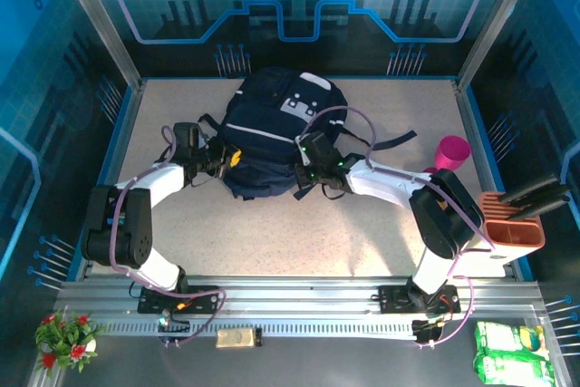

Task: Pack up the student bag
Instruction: Zip the student bag at the top-center of the table.

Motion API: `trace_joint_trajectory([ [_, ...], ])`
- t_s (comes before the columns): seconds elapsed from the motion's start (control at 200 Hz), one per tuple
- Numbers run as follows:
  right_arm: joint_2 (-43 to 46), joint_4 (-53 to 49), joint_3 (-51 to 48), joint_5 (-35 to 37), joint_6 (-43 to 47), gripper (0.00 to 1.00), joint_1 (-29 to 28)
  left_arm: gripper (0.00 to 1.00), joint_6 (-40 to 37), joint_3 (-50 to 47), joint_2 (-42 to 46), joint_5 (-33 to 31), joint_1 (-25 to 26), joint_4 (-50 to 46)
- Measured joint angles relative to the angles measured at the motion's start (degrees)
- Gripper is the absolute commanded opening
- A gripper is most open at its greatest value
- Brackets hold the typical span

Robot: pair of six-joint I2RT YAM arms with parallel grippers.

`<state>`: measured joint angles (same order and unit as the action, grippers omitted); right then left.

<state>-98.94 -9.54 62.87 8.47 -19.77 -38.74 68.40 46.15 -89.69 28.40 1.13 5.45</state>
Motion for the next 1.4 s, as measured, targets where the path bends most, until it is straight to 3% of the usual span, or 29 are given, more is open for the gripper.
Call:
trace_joint_trajectory([
  [0.165,-0.7,-0.1,1.9,-1.5,2.5,0.00,5.9,0.00,-0.9,0.6,0.0,1.6,-0.1,-0.4],
  [0.545,-11.8,-7.2,17.9,-3.3,5.2,0.05,14.7,0.00,-1.5,2.1,-0.5,3.0,-0.5,-0.4],
  [0.685,-14.7,-10.4,22.3,-4.4,4.2,0.17,16.1,0.00,-1.5,2.2,-0.7,3.5,-0.5,-0.3],
  [0.79,-15.8,-13.6,25.0,-5.3,2.8,0.21,17.0,0.00,-1.4,2.3,-0.9,3.8,-0.5,0.0],
  [1.0,-13.1,-12.5,21.6,-9.0,-0.8,0.54,19.7,0.00,0.4,2.3,-2.6,6.0,-1.4,3.1],
  [1.196,-3.6,-7.2,13.0,-19.8,-3.4,0.63,20.6,0.00,0.5,2.3,-2.8,6.2,-1.4,3.5],
  [1.401,-5.5,-3.2,15.7,-25.7,-5.1,0.72,18.8,0.00,0.5,2.3,-2.8,6.2,-1.4,3.5],
])
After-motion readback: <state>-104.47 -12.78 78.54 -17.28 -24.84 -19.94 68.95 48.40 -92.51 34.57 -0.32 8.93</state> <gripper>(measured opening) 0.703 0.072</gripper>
